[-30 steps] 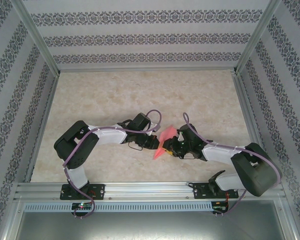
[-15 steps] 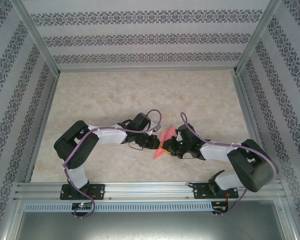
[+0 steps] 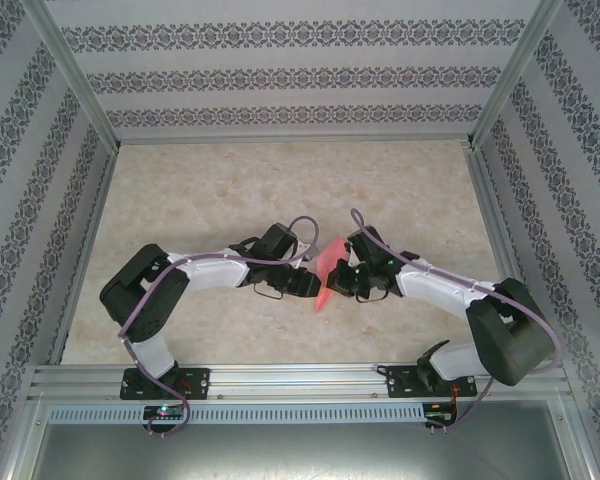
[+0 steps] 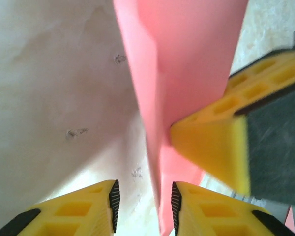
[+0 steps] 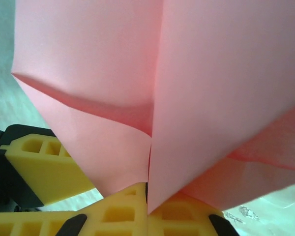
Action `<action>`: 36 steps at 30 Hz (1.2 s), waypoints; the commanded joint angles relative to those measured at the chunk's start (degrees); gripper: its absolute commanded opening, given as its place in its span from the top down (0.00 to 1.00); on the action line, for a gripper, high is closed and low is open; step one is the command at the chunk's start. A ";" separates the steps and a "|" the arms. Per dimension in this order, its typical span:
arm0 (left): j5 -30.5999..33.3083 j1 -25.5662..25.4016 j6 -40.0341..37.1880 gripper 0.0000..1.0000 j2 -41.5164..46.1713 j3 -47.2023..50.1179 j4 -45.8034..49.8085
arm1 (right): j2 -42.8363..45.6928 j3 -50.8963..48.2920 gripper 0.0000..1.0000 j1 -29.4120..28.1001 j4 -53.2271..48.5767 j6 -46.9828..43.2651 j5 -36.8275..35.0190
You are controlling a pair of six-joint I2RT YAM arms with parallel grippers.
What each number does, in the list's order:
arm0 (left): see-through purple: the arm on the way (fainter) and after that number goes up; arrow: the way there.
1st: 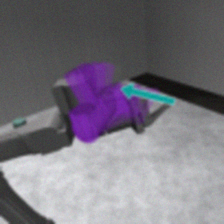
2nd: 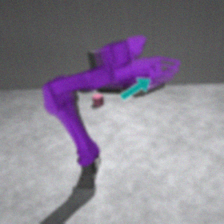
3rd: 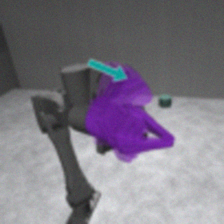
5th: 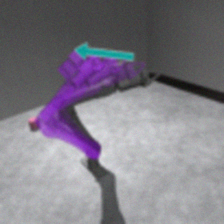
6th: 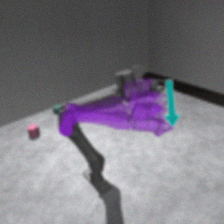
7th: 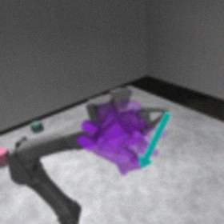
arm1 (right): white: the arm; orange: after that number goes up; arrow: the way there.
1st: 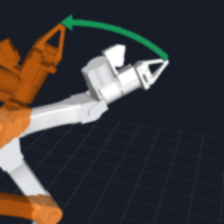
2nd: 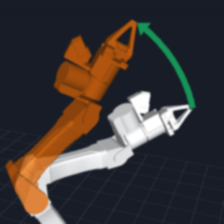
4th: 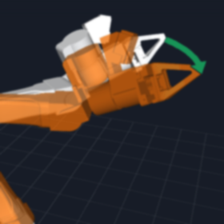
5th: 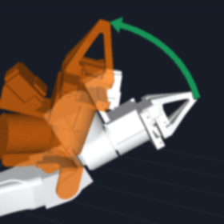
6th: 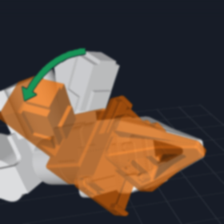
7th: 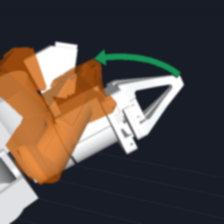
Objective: Fold a paper plane with a square sheet of paper (pick it up from the middle)
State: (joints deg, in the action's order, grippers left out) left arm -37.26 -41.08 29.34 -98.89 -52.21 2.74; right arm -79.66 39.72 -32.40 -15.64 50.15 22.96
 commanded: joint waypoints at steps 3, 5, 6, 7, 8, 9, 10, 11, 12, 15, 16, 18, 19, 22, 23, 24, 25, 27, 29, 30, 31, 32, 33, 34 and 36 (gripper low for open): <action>3.04 3.67 -2.93 0.56 8.01 2.19 6.80 | -7.35 13.66 1.00 -0.87 -23.85 -16.34 -7.17; 4.09 5.45 -2.96 0.53 10.78 4.35 7.36 | -11.10 18.58 1.00 -1.48 -27.46 -18.93 -8.12; 4.12 6.59 -2.67 0.52 12.40 6.03 6.71 | -12.85 20.81 1.00 -1.89 -28.80 -19.77 -9.04; 4.47 7.71 -2.38 0.50 13.97 7.34 6.53 | -14.78 22.70 1.00 -2.27 -29.58 -20.21 -9.03; 5.27 8.55 -2.56 0.48 15.34 8.24 7.28 | -16.22 24.37 1.00 -2.67 -29.67 -20.48 -8.37; 6.00 9.17 -2.89 0.48 16.47 8.57 8.38 | -17.49 25.65 0.99 -3.26 -29.71 -20.45 -8.44; 6.80 9.69 -3.14 0.45 17.86 9.16 9.39 | -18.81 26.88 0.99 -4.03 -29.84 -20.42 -8.88; 7.79 10.24 -3.15 0.41 19.71 9.88 10.20 | -20.17 28.34 0.99 -4.92 -30.16 -20.44 -8.85; 9.04 10.57 -3.12 0.37 21.08 10.35 10.94 | -21.98 29.64 0.97 -5.67 -30.67 -20.53 -8.91; 10.74 12.23 -3.65 0.35 24.74 11.46 13.87 | -26.41 32.42 0.94 -7.82 -30.94 -20.07 -8.59; 10.65 12.90 -3.91 0.35 25.27 11.70 14.78 | -27.50 32.83 0.94 -8.19 -30.72 -19.57 -8.72; 10.23 13.69 -4.20 0.35 26.34 12.35 15.39 | -29.23 33.50 0.93 -8.98 -30.42 -18.85 -9.26; 10.16 13.91 -4.29 0.35 26.57 12.72 15.53 | -29.92 33.89 0.92 -9.47 -30.33 -18.44 -9.66; 9.52 14.36 -4.32 0.35 26.26 13.18 15.72 | -31.37 35.13 0.87 -11.16 -29.86 -17.26 -10.66; 9.17 14.44 -4.25 0.35 26.24 13.40 15.43 | -31.73 35.20 0.87 -11.73 -29.33 -16.72 -10.54; 8.97 14.45 -4.12 0.34 26.12 13.52 15.15 | -31.88 35.25 0.87 -12.31 -28.74 -15.97 -10.87; 8.89 14.52 -3.97 0.34 26.12 13.62 15.02 | -32.07 35.17 0.87 -12.78 -28.31 -15.33 -11.33; 8.90 14.62 -4.11 0.34 26.13 13.74 15.12 | -31.97 34.20 0.83 -13.42 -26.54 -13.87 -11.12; 8.62 14.76 -4.12 0.34 26.16 13.76 14.98 | -32.19 33.84 0.82 -14.15 -26.11 -12.92 -11.36; 8.48 14.80 -4.20 0.34 26.09 13.77 14.93 | -32.16 33.80 0.82 -14.55 -26.04 -12.52 -11.64; 8.29 14.85 -4.23 0.34 26.02 13.69 14.98 | -32.14 33.82 0.82 -14.95 -26.05 -12.21 -12.19; 8.18 14.89 -4.16 0.34 25.81 13.64 14.84 | -32.22 34.35 0.82 -15.36 -26.81 -11.97 -13.04; 8.14 14.87 -4.19 0.34 25.64 13.56 14.76 | -32.31 34.91 0.83 -15.70 -27.69 -11.77 -14.03; 7.95 14.84 -4.12 0.34 25.43 13.57 14.66 | -32.31 35.21 0.82 -16.01 -28.16 -11.51 -14.59; 7.85 14.88 -3.94 0.34 25.31 13.78 14.41 | -32.07 35.42 0.83 -16.44 -28.18 -10.76 -15.46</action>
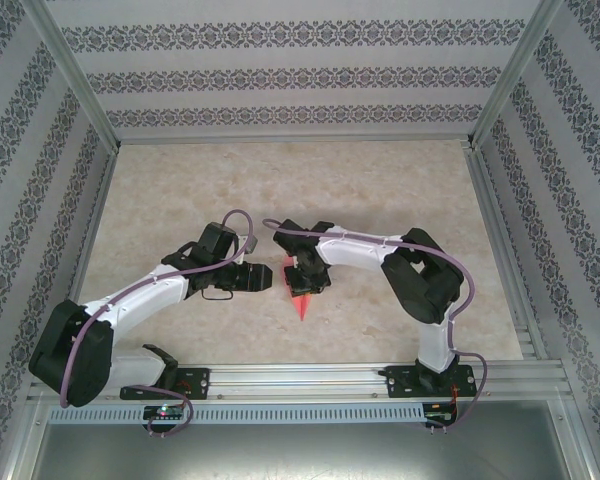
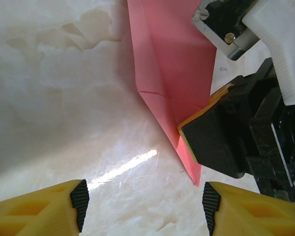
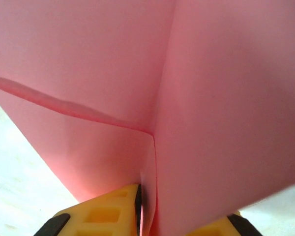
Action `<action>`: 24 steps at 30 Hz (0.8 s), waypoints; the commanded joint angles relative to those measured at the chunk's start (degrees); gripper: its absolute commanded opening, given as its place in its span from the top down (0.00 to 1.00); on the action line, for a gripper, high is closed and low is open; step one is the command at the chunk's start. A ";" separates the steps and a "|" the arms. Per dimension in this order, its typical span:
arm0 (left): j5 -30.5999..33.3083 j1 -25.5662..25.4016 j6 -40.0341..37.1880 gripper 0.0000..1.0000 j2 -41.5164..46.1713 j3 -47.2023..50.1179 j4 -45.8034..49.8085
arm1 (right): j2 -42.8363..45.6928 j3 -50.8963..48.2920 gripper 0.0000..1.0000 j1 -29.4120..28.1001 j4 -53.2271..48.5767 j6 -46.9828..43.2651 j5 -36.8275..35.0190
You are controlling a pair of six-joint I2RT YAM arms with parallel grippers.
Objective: Fold a paper plane with a square sheet of paper (pick it up from the middle)
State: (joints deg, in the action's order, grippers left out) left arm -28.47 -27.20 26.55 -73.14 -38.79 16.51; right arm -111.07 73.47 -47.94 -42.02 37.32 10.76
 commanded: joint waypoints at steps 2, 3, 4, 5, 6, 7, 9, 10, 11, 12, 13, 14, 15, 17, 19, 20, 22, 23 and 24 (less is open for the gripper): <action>-0.64 0.99 -0.75 0.34 -0.31 0.62 0.67 | -0.81 2.13 0.84 -1.52 -2.52 2.71 -4.76; -0.40 1.05 -0.64 0.34 -0.06 0.68 0.80 | -0.98 2.15 0.84 -1.75 -2.46 3.05 -4.70; -0.13 1.05 -0.40 0.34 0.19 0.77 0.93 | -1.02 2.12 0.83 -2.04 -1.90 3.55 -4.66; 0.10 1.07 -0.05 0.34 0.35 0.97 1.14 | -0.90 1.82 0.83 -2.36 -0.79 4.05 -4.11; 0.28 1.10 0.19 0.34 0.49 0.91 1.51 | -0.97 1.74 0.82 -2.57 0.04 4.38 -3.52; 0.69 1.10 0.34 0.34 0.65 0.84 1.95 | -1.16 2.12 0.82 -2.95 0.36 4.62 -3.48; 1.57 1.10 0.44 0.34 1.15 0.98 2.86 | -1.69 3.18 0.80 -3.55 -0.08 4.53 -3.44; 1.78 1.10 0.31 0.34 1.44 0.80 3.38 | -1.72 3.46 0.79 -3.56 -0.25 4.47 -3.38; 2.13 1.09 0.18 0.34 1.68 0.63 4.09 | -1.55 3.60 0.77 -3.66 -0.58 4.36 -3.72; 2.55 1.17 0.01 0.34 2.00 0.24 4.79 | -1.22 3.61 0.76 -3.65 -0.85 4.34 -4.02; 3.02 1.15 -0.17 0.34 2.42 -0.07 5.54 | -0.63 3.60 0.74 -3.65 -1.29 4.34 -4.40; 3.54 1.15 -0.34 0.34 2.82 -0.46 6.15 | -0.07 3.65 0.71 -3.58 -1.52 4.25 -4.62; 4.10 1.22 -0.35 0.34 3.04 -0.82 6.73 | 0.50 3.74 0.70 -3.51 -1.86 4.17 -4.76; 5.40 1.27 -0.43 0.34 3.40 -1.73 8.37 | 1.79 4.25 0.68 -3.48 -3.22 3.69 -5.15; 6.93 1.34 -0.79 0.34 3.51 -2.92 9.96 | 3.43 4.24 0.64 -3.22 -4.16 3.16 -5.10; 8.10 1.43 -1.10 0.33 3.94 -3.43 10.67 | 4.37 3.83 0.62 -2.93 -4.28 2.97 -4.75; 10.59 1.61 -1.69 0.33 4.90 -4.55 11.93 | 7.10 2.64 0.61 -2.06 -4.04 2.14 -3.59; 11.95 1.72 -2.12 0.33 5.47 -5.23 12.39 | 8.51 2.20 0.59 -1.62 -4.50 1.71 -3.72; 13.55 1.87 -2.45 0.27 5.98 -5.77 12.76 | 9.80 1.91 0.58 -1.11 -4.86 1.17 -3.60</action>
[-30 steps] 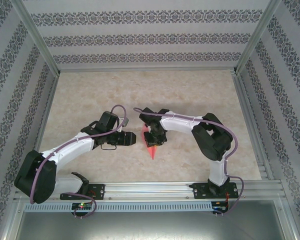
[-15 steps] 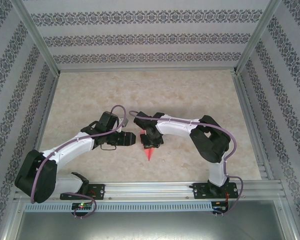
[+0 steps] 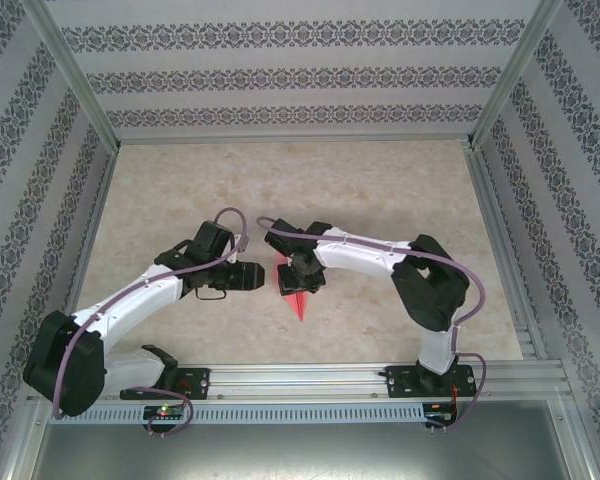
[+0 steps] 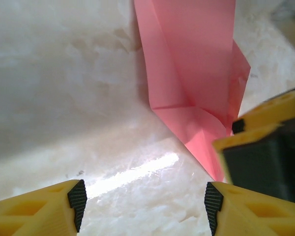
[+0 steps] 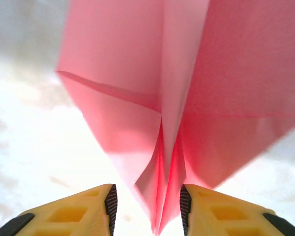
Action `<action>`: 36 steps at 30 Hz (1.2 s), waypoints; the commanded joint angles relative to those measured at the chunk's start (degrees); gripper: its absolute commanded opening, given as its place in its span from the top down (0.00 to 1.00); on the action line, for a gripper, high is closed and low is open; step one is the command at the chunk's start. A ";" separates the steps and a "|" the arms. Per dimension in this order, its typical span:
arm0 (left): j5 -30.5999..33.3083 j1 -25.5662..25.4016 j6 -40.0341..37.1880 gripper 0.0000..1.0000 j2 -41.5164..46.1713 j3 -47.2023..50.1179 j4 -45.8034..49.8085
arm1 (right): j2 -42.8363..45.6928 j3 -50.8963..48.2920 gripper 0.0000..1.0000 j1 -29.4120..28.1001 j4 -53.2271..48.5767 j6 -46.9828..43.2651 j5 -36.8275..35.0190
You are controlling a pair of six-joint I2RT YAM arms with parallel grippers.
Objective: Fold a paper plane with a square sheet of paper (pick it up from the middle)
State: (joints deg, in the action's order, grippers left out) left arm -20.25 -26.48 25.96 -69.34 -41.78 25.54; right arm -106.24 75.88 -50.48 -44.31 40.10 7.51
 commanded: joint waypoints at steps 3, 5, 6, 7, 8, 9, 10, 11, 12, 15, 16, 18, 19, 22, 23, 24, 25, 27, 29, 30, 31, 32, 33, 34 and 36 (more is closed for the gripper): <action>11.68 1.71 -4.25 0.20 3.12 -4.67 5.03 | 8.93 -1.86 0.55 3.64 -2.69 -5.52 0.31; 16.05 2.47 -5.88 0.14 3.63 -6.14 5.84 | 11.94 -2.85 0.52 5.53 -3.07 -8.64 -1.26; 18.55 2.73 -6.91 0.11 3.85 -6.44 5.66 | 13.35 -3.50 0.51 6.76 -2.92 -10.57 -1.51; 21.39 3.34 -7.98 0.07 3.96 -6.43 4.97 | 15.03 -4.60 0.49 8.07 -1.70 -12.71 -2.29; 23.68 4.14 -8.83 0.05 4.00 -6.24 4.02 | 16.81 -6.11 0.46 9.52 0.09 -14.64 -3.59; 25.96 4.76 -9.63 0.04 3.97 -6.10 3.21 | 18.62 -7.47 0.44 10.93 1.62 -16.13 -4.39; 28.77 5.54 -10.47 0.00 4.09 -5.59 1.73 | 20.23 -8.88 0.41 12.47 3.56 -18.12 -5.53; 31.15 6.50 -11.36 0.00 4.21 -4.84 0.05 | 22.08 -10.87 0.38 14.37 6.11 -20.20 -6.87; 32.97 7.35 -12.14 0.00 4.34 -4.17 -1.26 | 23.60 -12.77 0.35 16.01 8.73 -21.93 -7.46; 37.16 10.65 -13.82 0.00 4.00 -0.92 -7.69 | 27.98 -19.26 0.26 21.59 18.00 -26.34 -9.08; 37.94 12.15 -14.13 0.00 3.46 0.18 -9.92 | 29.74 -21.78 0.22 23.18 21.55 -27.99 -10.50; 38.81 14.37 -15.46 0.00 1.89 2.47 -15.27 | 32.23 -26.05 0.21 26.09 28.06 -31.03 -13.71; 38.59 15.73 -15.74 0.00 0.49 3.44 -17.88 | 33.38 -28.29 0.18 27.44 31.36 -32.30 -16.28; 36.97 18.58 -17.34 0.00 -4.00 4.18 -22.67 | 35.20 -32.81 0.10 31.84 38.48 -34.75 -17.49; 36.73 19.27 -17.80 0.00 -4.93 4.97 -25.17 | 35.22 -34.52 0.10 33.69 41.29 -35.06 -17.02; 35.56 20.09 -18.26 0.00 -5.64 6.08 -28.36 | 35.04 -35.77 0.09 35.68 43.55 -34.87 -16.10; 34.48 20.71 -18.54 0.00 -6.32 7.13 -31.18 | 34.88 -37.21 0.09 37.32 45.74 -34.50 -15.57; 33.04 22.03 -19.40 0.00 -8.46 7.97 -35.37 | 35.19 -38.45 0.07 41.72 48.88 -33.30 -11.92; 32.73 22.56 -21.01 0.00 -11.34 7.30 -37.48 | 35.89 -41.30 0.03 44.12 54.81 -34.82 -10.26; 32.49 22.98 -21.43 0.00 -12.57 6.76 -38.08 | 36.13 -42.65 0.03 44.63 57.36 -36.16 -10.27; 32.19 23.30 -21.82 0.00 -13.44 6.54 -38.85 | 36.27 -43.34 0.03 45.05 58.80 -37.13 -10.28; 31.84 23.65 -22.28 0.00 -14.12 6.40 -39.89 | 36.19 -44.14 0.03 45.56 60.09 -37.90 -10.11; 31.49 23.88 -22.57 0.00 -14.69 6.52 -40.91 | 35.95 -44.88 0.02 46.09 61.70 -38.28 -10.12; 31.17 24.13 -22.48 0.00 -15.06 6.69 -41.95 | 35.96 -45.62 0.03 46.44 63.22 -38.63 -10.20; 30.53 24.53 -22.31 0.00 -15.27 6.83 -42.98 | 35.53 -47.38 0.02 47.40 68.01 -38.88 -10.49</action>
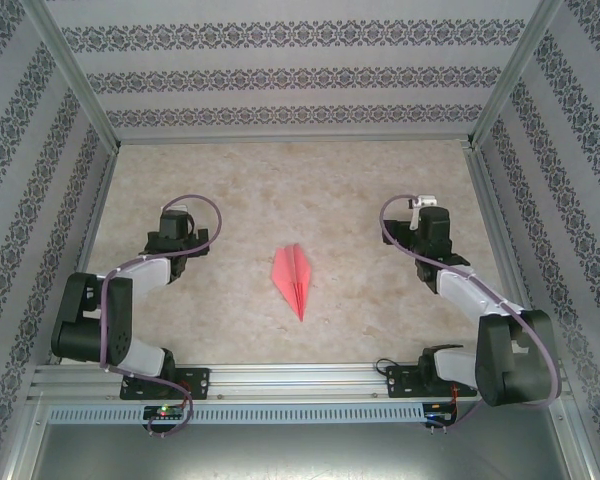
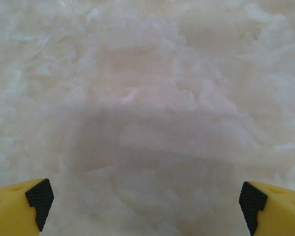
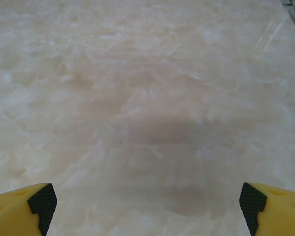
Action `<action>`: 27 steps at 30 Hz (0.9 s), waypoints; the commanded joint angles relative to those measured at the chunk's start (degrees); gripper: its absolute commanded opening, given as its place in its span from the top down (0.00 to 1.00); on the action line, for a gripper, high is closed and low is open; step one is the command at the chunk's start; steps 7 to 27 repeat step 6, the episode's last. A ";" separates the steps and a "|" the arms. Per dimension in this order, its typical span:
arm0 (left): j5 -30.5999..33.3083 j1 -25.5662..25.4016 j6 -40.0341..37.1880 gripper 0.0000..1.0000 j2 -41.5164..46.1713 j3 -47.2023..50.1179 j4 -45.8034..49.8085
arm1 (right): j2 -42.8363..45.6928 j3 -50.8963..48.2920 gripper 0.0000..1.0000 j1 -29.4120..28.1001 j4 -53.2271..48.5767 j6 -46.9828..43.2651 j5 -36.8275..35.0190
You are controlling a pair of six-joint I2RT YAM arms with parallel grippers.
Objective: Fold a paper plane with a square sheet of paper (pick it up from the middle)
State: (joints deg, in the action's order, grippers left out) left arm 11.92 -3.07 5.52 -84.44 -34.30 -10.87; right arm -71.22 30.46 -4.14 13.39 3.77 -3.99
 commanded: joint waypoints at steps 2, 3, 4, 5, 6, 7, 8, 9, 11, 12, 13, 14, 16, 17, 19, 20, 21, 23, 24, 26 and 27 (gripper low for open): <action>-2.26 1.47 -2.07 0.00 -0.36 -0.27 -8.00 | -0.74 -2.27 0.03 2.49 13.19 -2.22 2.25; -2.09 1.49 -2.10 0.00 -0.43 -0.40 -7.96 | -1.24 -2.01 0.03 2.79 13.38 -2.17 2.89; -2.09 1.49 -2.18 0.00 -0.62 -0.54 -7.94 | -1.61 -1.74 0.03 2.94 13.57 -2.32 3.02; -2.17 1.49 -2.09 0.00 -0.58 -0.63 -7.61 | -1.94 -1.50 0.03 3.00 13.54 -2.37 2.85; -2.42 1.49 -2.36 0.00 -0.44 -0.67 -7.37 | -2.14 -1.45 0.03 3.08 13.64 -2.53 2.86; -2.42 1.49 -2.36 0.00 -0.44 -0.67 -7.37 | -2.14 -1.45 0.03 3.08 13.64 -2.53 2.86; -2.42 1.49 -2.36 0.00 -0.44 -0.67 -7.37 | -2.14 -1.45 0.03 3.08 13.64 -2.53 2.86; -2.42 1.49 -2.36 0.00 -0.44 -0.67 -7.37 | -2.14 -1.45 0.03 3.08 13.64 -2.53 2.86; -2.42 1.49 -2.36 0.00 -0.44 -0.67 -7.37 | -2.14 -1.45 0.03 3.08 13.64 -2.53 2.86; -2.42 1.49 -2.36 0.00 -0.44 -0.67 -7.37 | -2.14 -1.45 0.03 3.08 13.64 -2.53 2.86; -2.42 1.49 -2.36 0.00 -0.44 -0.67 -7.37 | -2.14 -1.45 0.03 3.08 13.64 -2.53 2.86; -2.42 1.49 -2.36 0.00 -0.44 -0.67 -7.37 | -2.14 -1.45 0.03 3.08 13.64 -2.53 2.86; -2.42 1.49 -2.36 0.00 -0.44 -0.67 -7.37 | -2.14 -1.45 0.03 3.08 13.64 -2.53 2.86; -2.42 1.49 -2.36 0.00 -0.44 -0.67 -7.37 | -2.14 -1.45 0.03 3.08 13.64 -2.53 2.86; -2.42 1.49 -2.36 0.00 -0.44 -0.67 -7.37 | -2.14 -1.45 0.03 3.08 13.64 -2.53 2.86; -2.42 1.49 -2.36 0.00 -0.44 -0.67 -7.37 | -2.14 -1.45 0.03 3.08 13.64 -2.53 2.86; -2.42 1.49 -2.36 0.00 -0.44 -0.67 -7.37 | -2.14 -1.45 0.03 3.08 13.64 -2.53 2.86; -2.42 1.49 -2.36 0.00 -0.44 -0.67 -7.37 | -2.14 -1.45 0.03 3.08 13.64 -2.53 2.86; -2.42 1.49 -2.36 0.00 -0.44 -0.67 -7.37 | -2.14 -1.45 0.03 3.08 13.64 -2.53 2.86; -2.42 1.49 -2.36 0.00 -0.44 -0.67 -7.37 | -2.14 -1.45 0.03 3.08 13.64 -2.53 2.86; -2.42 1.49 -2.36 0.00 -0.44 -0.67 -7.37 | -2.14 -1.45 0.03 3.08 13.64 -2.53 2.86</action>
